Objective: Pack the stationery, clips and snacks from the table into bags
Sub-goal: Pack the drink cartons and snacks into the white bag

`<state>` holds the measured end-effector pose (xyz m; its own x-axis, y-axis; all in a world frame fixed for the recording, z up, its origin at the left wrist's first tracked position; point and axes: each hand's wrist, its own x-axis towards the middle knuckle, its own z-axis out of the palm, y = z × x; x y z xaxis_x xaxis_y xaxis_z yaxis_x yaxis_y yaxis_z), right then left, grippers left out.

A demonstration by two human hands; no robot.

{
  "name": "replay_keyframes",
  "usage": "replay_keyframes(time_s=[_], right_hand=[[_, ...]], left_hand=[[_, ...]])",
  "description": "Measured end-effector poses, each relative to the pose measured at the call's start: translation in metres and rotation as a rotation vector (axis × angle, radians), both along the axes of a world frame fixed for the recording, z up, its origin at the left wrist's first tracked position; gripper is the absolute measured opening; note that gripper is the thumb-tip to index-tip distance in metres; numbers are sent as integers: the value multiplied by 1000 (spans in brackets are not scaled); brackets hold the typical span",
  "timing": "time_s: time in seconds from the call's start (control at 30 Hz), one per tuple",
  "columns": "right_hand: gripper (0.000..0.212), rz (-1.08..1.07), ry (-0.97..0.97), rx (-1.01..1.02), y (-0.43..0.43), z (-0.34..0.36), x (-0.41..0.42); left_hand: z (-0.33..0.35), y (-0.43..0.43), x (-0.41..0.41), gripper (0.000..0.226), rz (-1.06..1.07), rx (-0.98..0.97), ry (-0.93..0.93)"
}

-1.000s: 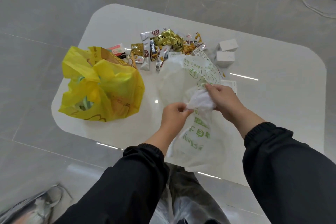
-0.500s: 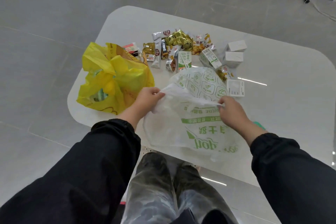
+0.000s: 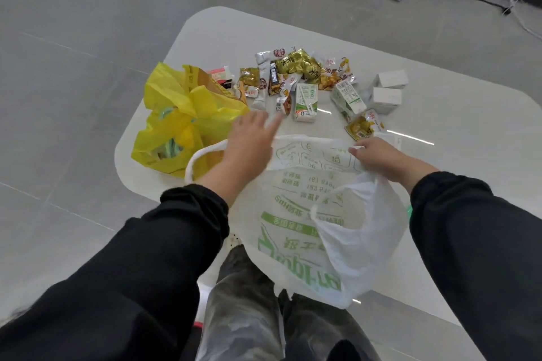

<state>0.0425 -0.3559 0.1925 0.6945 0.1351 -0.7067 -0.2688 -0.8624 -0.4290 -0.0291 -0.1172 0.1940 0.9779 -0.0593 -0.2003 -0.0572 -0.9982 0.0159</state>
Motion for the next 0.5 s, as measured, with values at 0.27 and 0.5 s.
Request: replay_keyframes(time_s=[0.27, 0.5], right_hand=[[75, -190, 295, 73, -24, -32, 10], [68, 233, -681, -139, -4, -8, -3]], left_hand=[[-58, -21, 12, 68, 177, -53, 377], [-57, -27, 24, 16, 419, -779, 625]])
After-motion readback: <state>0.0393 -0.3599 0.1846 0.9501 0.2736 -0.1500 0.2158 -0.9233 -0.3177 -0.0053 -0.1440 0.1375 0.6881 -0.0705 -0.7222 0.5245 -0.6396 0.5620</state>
